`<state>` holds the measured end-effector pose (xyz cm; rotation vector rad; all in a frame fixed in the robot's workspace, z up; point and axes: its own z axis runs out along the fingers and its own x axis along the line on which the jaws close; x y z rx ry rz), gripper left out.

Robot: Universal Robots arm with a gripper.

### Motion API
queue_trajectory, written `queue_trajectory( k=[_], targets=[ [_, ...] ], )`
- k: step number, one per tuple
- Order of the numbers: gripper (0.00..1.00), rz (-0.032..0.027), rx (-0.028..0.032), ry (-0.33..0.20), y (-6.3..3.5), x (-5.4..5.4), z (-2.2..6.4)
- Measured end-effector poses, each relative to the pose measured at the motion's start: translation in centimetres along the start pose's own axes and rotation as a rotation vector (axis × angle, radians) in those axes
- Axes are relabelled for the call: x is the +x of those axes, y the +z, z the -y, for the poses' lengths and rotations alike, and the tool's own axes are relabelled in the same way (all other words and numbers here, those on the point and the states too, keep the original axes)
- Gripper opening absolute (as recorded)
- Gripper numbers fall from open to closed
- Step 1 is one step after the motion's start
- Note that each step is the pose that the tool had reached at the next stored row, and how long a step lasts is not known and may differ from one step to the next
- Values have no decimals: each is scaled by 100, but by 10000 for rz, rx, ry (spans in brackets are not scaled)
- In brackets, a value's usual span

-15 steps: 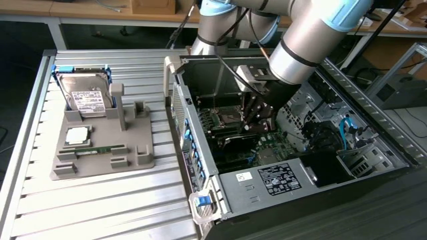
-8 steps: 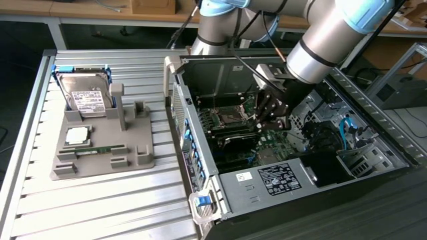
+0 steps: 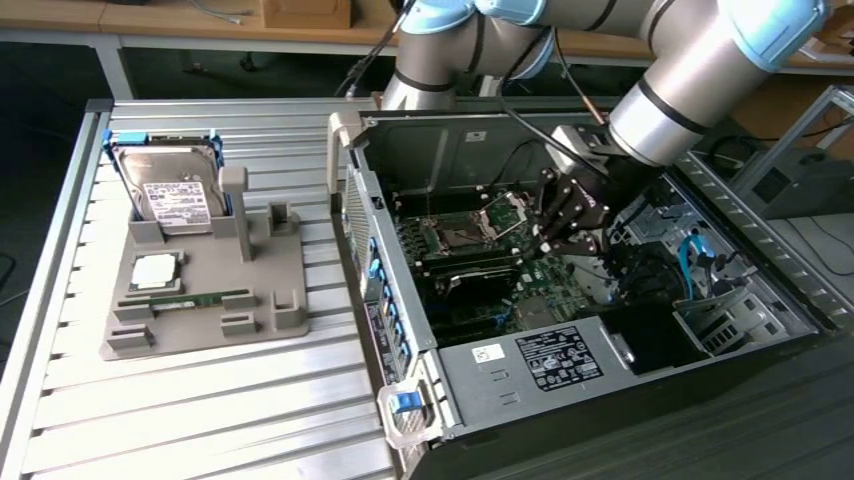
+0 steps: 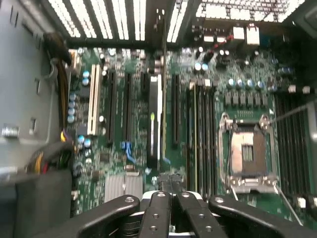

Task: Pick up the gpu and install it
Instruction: 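Press down on the gpu until it lock into place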

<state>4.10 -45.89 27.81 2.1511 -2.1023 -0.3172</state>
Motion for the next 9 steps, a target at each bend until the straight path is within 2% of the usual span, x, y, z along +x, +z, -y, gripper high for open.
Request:
queue_trajectory(
  k=[3, 9],
  targets=[
    [11, -1, -46, -1, -21, 1, 88],
    [11, 1, -48, -2, -22, 1, 93]
  ],
)
